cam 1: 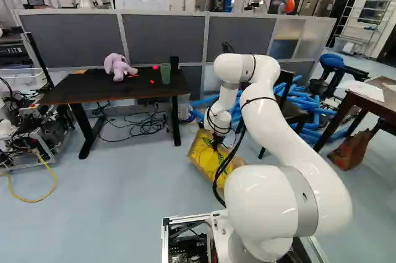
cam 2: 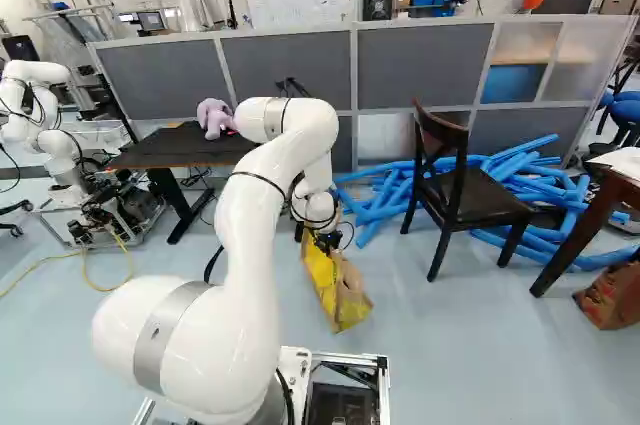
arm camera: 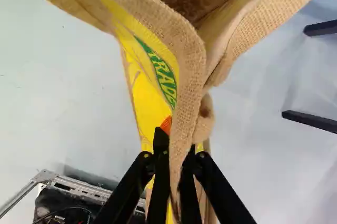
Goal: Pick up the bag on the ground and place it on the table
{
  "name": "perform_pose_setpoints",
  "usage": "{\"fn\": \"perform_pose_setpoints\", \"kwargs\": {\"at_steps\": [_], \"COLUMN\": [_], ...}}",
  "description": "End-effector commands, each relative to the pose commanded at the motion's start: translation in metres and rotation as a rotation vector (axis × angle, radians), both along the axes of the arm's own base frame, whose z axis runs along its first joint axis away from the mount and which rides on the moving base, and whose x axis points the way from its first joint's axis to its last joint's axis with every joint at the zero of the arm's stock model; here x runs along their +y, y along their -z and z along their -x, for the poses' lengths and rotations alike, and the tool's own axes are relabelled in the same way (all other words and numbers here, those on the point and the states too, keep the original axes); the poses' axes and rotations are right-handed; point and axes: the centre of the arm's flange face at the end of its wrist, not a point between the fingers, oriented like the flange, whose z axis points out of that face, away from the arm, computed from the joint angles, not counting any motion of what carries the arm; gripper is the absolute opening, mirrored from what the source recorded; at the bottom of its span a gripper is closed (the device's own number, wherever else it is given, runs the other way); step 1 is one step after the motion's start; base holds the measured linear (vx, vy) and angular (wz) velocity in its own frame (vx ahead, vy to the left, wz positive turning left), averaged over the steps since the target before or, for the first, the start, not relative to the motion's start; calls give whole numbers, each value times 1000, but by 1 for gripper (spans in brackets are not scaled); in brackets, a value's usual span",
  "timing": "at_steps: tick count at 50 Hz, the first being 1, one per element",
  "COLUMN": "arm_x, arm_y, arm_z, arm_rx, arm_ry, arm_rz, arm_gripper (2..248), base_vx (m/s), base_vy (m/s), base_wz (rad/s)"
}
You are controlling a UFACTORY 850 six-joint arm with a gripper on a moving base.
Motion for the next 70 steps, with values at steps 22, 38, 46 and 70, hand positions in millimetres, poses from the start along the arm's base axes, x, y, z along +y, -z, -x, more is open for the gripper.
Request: {"fn": "perform_pose_setpoints", "kwargs": {"at_steps": [22, 38, 46, 70], "arm_x": [16, 18, 19, 25], "arm_y": [-33, -56, -68, -105], "arm_z": [19, 28, 33, 46], "arm_rx": [71, 113, 137, 170], "arm_ry": [-3, -4, -4, -14], "arm_rz": [-4, -5, -5, -4], "arm_gripper": [22, 22, 22, 22], "base_vx": [0, 0, 0, 0], "base_vy": [0, 0, 0, 0], "base_wz": [0, 0, 0, 0]}}
